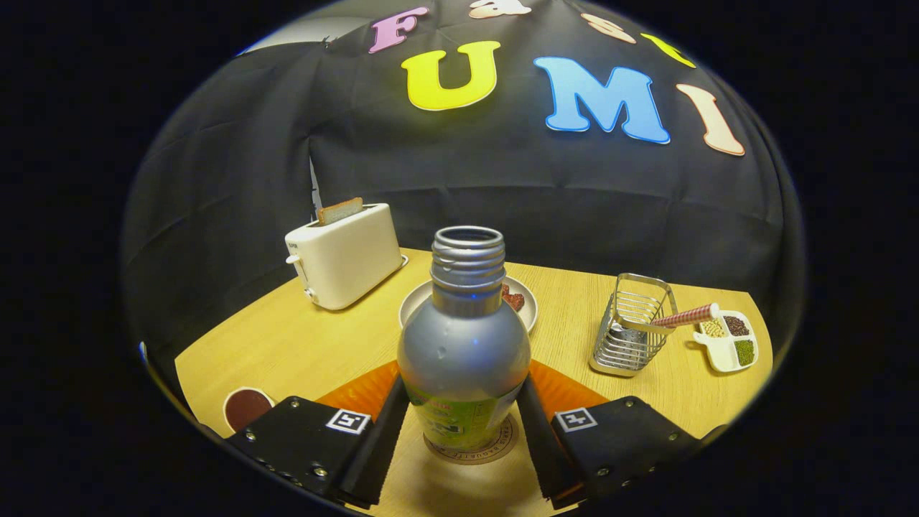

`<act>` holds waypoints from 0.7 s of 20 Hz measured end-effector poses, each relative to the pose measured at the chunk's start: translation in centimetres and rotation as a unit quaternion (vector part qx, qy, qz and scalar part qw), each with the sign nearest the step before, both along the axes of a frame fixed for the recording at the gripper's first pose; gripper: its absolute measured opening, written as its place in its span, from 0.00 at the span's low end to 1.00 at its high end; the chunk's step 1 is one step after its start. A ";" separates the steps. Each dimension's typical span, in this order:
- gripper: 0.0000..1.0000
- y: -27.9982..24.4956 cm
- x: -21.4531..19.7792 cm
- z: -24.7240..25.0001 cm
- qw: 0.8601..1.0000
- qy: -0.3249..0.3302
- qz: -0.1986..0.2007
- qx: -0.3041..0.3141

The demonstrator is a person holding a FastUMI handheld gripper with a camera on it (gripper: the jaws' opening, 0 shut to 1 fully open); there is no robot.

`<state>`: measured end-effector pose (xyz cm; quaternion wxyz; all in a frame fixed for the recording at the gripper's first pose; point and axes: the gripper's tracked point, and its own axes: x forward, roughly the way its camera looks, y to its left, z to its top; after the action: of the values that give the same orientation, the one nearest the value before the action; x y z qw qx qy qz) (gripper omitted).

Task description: Take the bottle from table, then pour the juice into the cup, finally place the bottle on the coaster

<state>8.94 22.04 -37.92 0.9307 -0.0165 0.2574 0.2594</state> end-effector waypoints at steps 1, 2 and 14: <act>0.79 -0.2 -0.1 -0.3 1.000 -0.005 -0.005 -0.006; 0.79 -0.3 0.0 -0.3 1.000 -0.009 -0.009 -0.006; 0.82 -0.4 -0.2 -1.3 1.000 -0.011 -0.018 0.019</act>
<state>8.70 21.67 -39.23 0.9380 0.0026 0.2429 0.2474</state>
